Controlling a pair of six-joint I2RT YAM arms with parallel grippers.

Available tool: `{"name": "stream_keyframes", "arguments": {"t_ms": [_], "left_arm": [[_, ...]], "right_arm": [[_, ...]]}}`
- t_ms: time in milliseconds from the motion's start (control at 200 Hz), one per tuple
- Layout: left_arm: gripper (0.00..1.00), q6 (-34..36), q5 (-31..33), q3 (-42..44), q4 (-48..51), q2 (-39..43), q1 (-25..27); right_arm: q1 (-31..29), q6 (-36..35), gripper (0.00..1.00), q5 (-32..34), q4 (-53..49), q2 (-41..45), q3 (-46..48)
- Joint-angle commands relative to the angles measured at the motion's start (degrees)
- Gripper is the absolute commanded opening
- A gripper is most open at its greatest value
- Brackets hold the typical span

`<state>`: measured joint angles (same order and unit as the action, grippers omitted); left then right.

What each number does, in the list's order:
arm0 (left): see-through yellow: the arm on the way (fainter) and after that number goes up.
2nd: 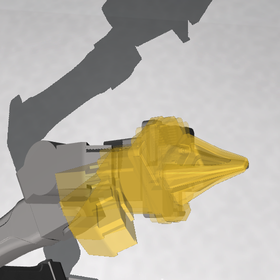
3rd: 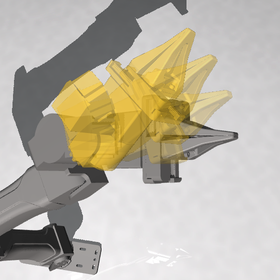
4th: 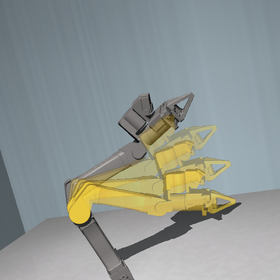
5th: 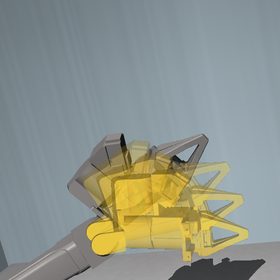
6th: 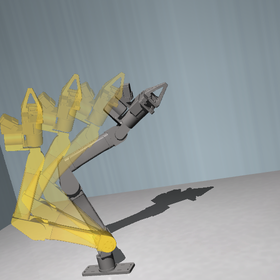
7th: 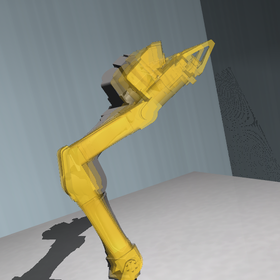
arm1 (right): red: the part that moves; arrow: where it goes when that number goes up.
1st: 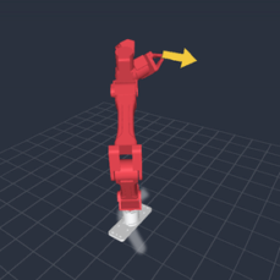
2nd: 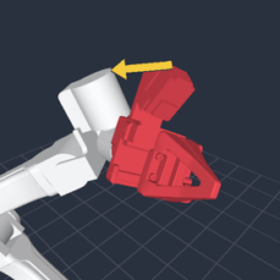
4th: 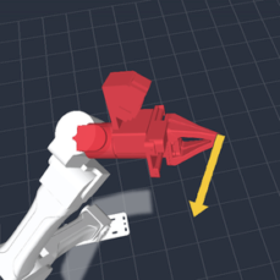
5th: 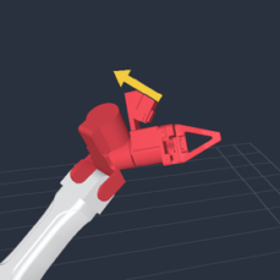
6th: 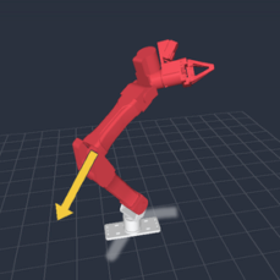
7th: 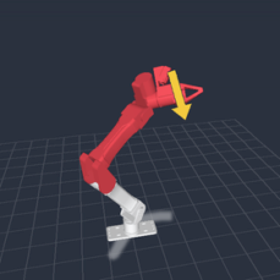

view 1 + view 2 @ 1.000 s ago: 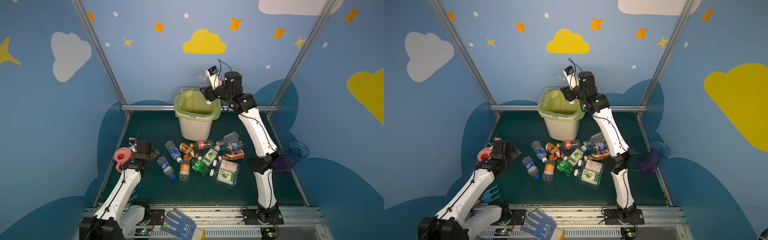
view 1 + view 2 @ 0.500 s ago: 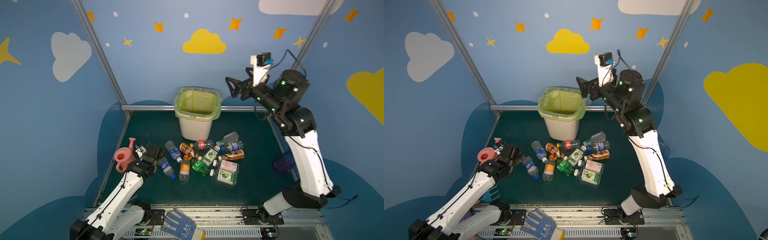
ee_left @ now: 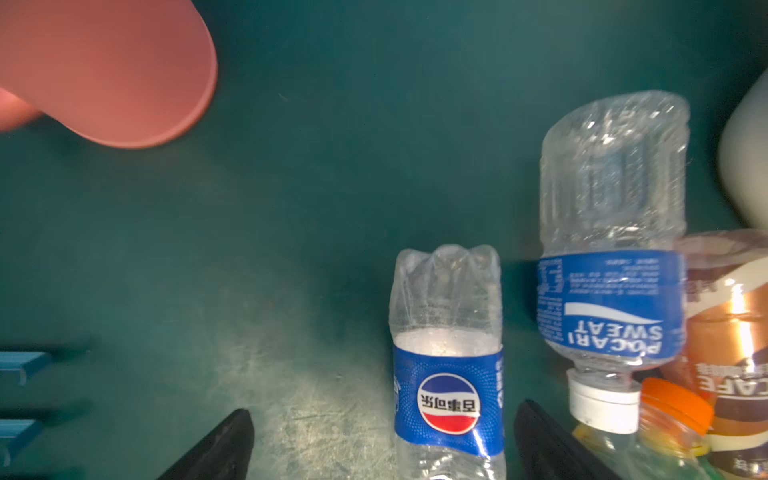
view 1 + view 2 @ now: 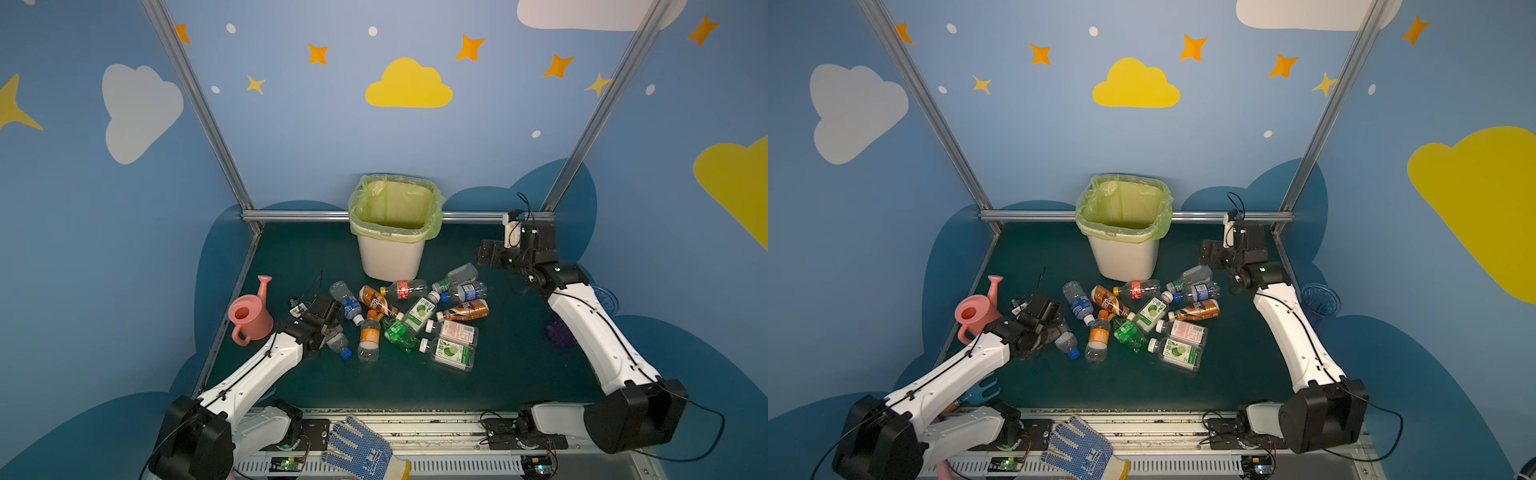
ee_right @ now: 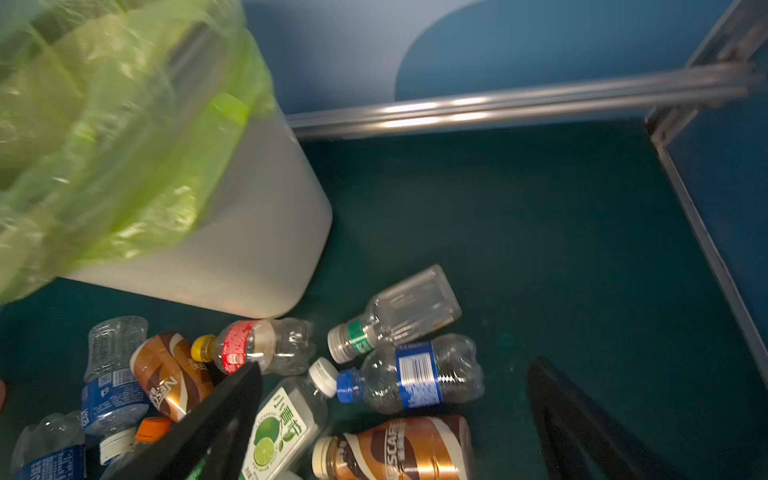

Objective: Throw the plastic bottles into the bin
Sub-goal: 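Lower the left gripper and close it on the blue-label Pepsi bottle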

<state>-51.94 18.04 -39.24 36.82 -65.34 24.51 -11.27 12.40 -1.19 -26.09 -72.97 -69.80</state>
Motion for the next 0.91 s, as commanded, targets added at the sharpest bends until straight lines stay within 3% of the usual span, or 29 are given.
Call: {"name": "stream_keyframes", "arguments": {"t_ms": [0, 230, 441, 751, 901], "left_arm": [[0.96, -0.7, -1.4, -0.2, -1.7, -2.1, -0.3], [0.94, 3.5, -7.9, -0.2, -7.1, -7.0, -2.9], [0.91, 6.5, -15.7, 1.2, -12.3, -10.2, -6.3], [0.76, 8.4, -22.5, 1.6, -16.8, -15.1, -9.2], [0.59, 8.3, -24.9, 1.9, -18.5, -16.4, -10.5]], "right_arm": [[1.5, 3.4, 0.98, -0.3, 0.8, 5.9, 3.2], [3.4, 5.1, 0.98, -0.3, -0.5, 8.9, 9.6], [3.6, 5.7, 0.98, -1.3, -0.8, 8.6, 10.1], [3.6, 6.6, 0.98, -3.1, -0.9, 7.1, 9.3], [3.6, 6.4, 0.98, -2.8, -1.2, 7.2, 9.3]]}}
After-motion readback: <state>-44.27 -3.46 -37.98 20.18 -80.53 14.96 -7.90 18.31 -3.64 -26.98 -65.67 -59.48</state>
